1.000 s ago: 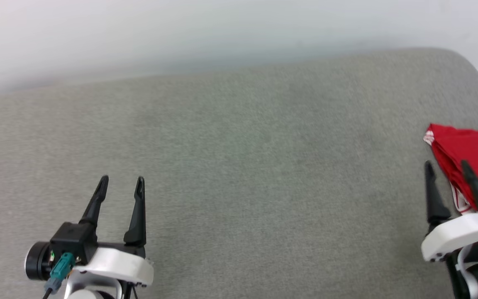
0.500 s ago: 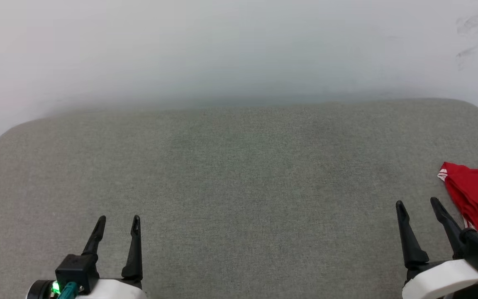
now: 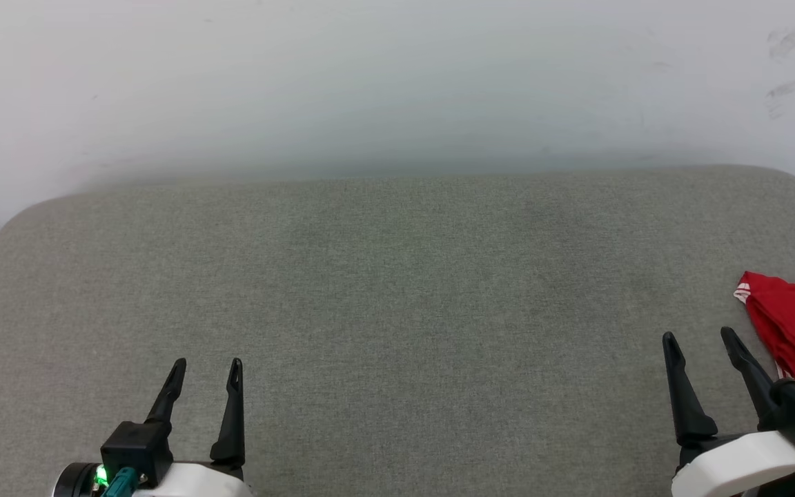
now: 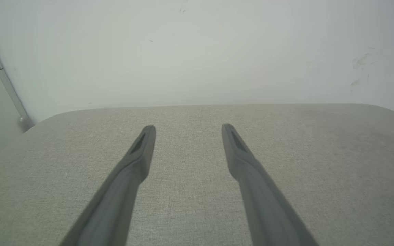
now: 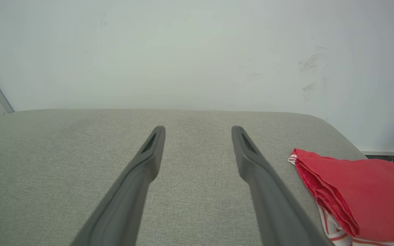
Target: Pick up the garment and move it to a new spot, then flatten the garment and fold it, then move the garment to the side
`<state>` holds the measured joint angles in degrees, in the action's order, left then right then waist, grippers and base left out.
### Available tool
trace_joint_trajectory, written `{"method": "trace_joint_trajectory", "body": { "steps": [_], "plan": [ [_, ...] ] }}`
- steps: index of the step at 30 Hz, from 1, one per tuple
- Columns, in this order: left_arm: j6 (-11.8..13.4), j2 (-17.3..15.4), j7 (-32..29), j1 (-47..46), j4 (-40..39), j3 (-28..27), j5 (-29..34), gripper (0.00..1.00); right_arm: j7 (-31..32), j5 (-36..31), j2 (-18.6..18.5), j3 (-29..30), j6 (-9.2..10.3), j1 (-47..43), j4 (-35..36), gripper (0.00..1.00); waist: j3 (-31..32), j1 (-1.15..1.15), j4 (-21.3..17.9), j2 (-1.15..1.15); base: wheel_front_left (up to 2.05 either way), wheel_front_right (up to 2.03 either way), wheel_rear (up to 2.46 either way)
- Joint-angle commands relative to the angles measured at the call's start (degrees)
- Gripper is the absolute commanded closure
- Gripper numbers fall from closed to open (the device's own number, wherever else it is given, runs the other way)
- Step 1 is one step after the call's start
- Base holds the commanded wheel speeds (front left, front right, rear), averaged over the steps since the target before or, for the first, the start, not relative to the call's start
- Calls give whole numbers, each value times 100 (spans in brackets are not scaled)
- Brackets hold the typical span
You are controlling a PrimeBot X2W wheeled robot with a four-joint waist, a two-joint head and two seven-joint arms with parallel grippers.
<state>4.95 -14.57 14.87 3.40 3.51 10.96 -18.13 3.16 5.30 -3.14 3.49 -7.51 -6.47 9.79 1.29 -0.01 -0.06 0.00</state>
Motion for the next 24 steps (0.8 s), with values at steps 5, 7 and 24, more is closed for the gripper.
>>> {"method": "trace_joint_trajectory", "body": {
  "steps": [5,7,24],
  "plan": [
    [-35,8,36,-87,-5,-46,41,0,-7,-5,32,-38,4,-47,60,0,-31,1,-3,0,0,0,0],
    [-41,5,37,-92,-9,-51,49,0,-11,-6,33,-44,4,-47,64,0,-35,1,-3,0,0,0,0],
    [-182,157,-239,-104,188,-204,-840,100,-9,1079,-42,-99,0,122,-311,100,-57,1,1,0,0,0,0]
  ]
}}
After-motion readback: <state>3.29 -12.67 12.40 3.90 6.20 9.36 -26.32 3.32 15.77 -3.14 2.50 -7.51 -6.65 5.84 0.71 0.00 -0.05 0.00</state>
